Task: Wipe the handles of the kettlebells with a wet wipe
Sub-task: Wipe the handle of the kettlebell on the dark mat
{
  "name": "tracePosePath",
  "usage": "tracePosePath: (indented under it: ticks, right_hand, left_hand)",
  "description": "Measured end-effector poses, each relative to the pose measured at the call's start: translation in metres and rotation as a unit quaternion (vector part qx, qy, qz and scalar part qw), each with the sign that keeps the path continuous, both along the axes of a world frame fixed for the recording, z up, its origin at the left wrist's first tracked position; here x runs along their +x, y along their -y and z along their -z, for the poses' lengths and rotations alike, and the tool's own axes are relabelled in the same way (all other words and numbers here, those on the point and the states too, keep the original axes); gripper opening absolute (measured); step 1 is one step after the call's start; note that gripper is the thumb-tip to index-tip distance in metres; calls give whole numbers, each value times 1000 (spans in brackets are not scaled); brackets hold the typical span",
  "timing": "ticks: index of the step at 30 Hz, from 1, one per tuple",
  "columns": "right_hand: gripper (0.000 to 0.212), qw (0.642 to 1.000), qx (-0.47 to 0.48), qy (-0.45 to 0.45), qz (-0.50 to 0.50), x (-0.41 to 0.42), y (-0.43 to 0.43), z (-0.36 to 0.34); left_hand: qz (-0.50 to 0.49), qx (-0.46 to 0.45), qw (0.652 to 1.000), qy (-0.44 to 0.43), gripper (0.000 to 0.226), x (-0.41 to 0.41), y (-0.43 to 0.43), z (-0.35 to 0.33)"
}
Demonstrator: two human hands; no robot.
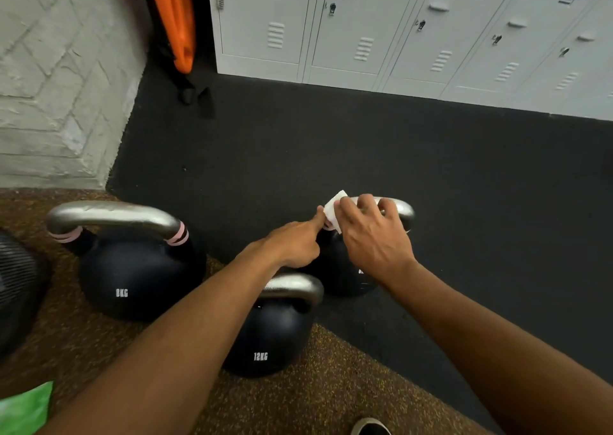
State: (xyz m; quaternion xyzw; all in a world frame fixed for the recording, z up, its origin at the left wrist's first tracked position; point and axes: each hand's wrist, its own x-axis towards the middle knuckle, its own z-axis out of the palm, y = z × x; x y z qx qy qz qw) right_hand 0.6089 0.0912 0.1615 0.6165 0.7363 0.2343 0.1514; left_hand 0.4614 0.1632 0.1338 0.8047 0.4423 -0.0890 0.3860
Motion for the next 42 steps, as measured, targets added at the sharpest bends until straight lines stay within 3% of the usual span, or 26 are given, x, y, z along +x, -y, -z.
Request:
tracePosePath:
  ticks: [4, 7, 12, 18, 23, 28, 42]
  right_hand:
    - [43, 996, 40, -45, 70, -4, -9, -8]
    - [33, 997, 25, -35, 57, -4, -11, -6]
    - [45, 999, -5, -5, 50, -1, -4, -6]
    - [42, 990, 32, -76, 115, 2, 5, -5]
    - [53, 996, -24, -77, 41, 0, 7, 11]
    - [61, 992, -33, -89, 81, 5, 10, 7]
    - [60, 985, -60, -143, 77, 20, 9, 2]
  left_hand:
    - [16, 20, 1000, -8, 84, -2, 4, -4]
    - [27, 39, 999, -9, 83, -2, 5, -7]
    - [47, 69, 996, -20, 84, -1, 6, -9]
    - [88, 118, 987, -66, 82, 0, 6, -14]
    - [106, 136, 979, -112, 74, 11, 15, -12]
    - [134, 157, 962, -178, 82, 18, 26, -16]
    - [138, 152, 965, -165, 83, 13, 24, -15]
